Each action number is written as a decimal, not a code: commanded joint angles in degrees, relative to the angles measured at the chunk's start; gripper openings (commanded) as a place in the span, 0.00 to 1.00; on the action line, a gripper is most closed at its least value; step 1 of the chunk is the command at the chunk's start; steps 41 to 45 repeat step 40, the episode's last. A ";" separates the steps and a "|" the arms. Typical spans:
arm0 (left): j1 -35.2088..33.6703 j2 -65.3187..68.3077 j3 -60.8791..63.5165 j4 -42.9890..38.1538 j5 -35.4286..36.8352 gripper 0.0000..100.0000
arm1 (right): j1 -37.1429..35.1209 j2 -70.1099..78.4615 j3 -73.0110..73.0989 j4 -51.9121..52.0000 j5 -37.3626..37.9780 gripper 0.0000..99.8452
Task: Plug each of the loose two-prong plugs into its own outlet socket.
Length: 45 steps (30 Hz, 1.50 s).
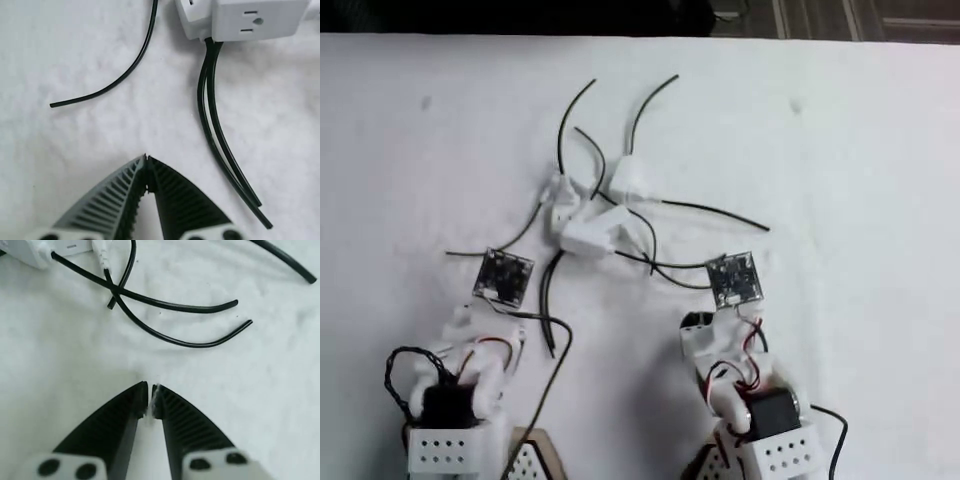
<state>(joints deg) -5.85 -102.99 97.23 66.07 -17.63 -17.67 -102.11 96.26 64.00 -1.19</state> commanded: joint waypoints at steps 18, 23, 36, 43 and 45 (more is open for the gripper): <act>0.13 -0.40 -0.09 0.26 0.26 0.02 | 0.48 -0.48 0.62 8.40 -0.70 0.02; 0.13 -0.40 -0.09 0.26 0.26 0.02 | 0.48 -0.48 0.62 8.40 -0.70 0.02; 0.13 -0.40 -0.09 0.26 0.26 0.02 | 0.48 -0.48 0.62 8.40 -0.70 0.02; 0.13 -0.40 -0.09 0.26 0.26 0.02 | 0.48 -0.48 0.62 8.40 -0.70 0.02; 0.13 -0.40 -0.09 0.26 0.26 0.02 | 0.48 -0.48 0.62 8.40 -0.70 0.02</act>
